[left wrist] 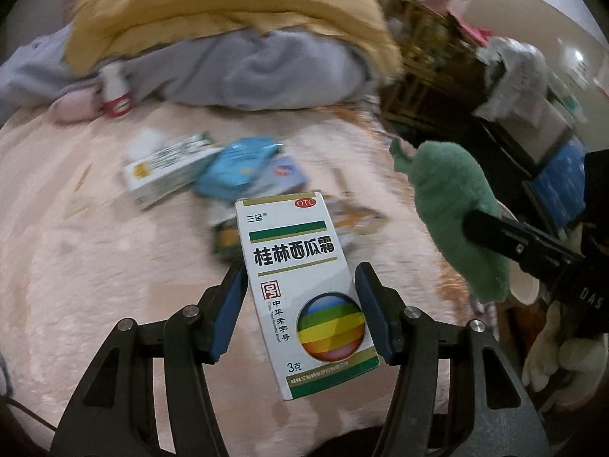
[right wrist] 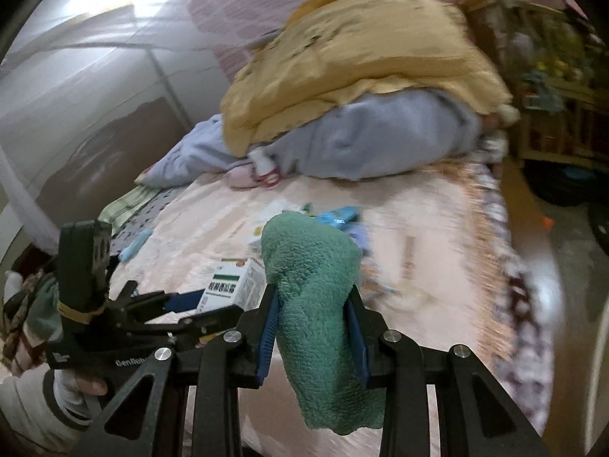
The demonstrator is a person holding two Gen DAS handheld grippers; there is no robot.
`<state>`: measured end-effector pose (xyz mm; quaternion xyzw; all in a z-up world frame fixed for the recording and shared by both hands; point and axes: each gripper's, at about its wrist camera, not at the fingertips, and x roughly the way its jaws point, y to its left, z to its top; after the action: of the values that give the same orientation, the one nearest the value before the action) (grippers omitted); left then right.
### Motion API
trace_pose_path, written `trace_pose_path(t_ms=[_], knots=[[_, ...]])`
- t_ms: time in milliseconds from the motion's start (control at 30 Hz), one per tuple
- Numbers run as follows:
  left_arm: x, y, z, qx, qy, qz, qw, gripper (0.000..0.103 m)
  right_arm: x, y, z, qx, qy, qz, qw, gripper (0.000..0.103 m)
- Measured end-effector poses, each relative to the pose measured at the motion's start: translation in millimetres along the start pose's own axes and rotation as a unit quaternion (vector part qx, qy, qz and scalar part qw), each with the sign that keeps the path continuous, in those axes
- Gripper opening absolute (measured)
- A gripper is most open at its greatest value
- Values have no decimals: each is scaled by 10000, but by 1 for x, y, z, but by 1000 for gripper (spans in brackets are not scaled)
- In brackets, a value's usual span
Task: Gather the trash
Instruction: 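Carry both items over the white bucket and open both tools to drop them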
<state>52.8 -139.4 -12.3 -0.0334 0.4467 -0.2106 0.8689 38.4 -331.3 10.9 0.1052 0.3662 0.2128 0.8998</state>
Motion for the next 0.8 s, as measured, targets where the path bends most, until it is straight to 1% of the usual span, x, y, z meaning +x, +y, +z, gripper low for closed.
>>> trace_pose_path(t_ms=[200,333,667,733,800], knots=[[17,-57,11,444,56,-234,9987,57,-52,-46,-19,293,-227,-502,9981,32],[27,-97,19,814,53,-345,9961,57,-84,-78,-32,526,-381,-796,9947,32],[50,-172,30,1490,129,-629,9868,57,-144,-149,-55,1124,-675,-1530,9795,32],[55,-186,34,1548,155,-738,9851,57,-154,-163,-58,1182,-699,-1756,9748,32],[61,-198,38,1561,208,-878,9836,57,-161,-176,-62,1284,-700,-1889,9710,32]])
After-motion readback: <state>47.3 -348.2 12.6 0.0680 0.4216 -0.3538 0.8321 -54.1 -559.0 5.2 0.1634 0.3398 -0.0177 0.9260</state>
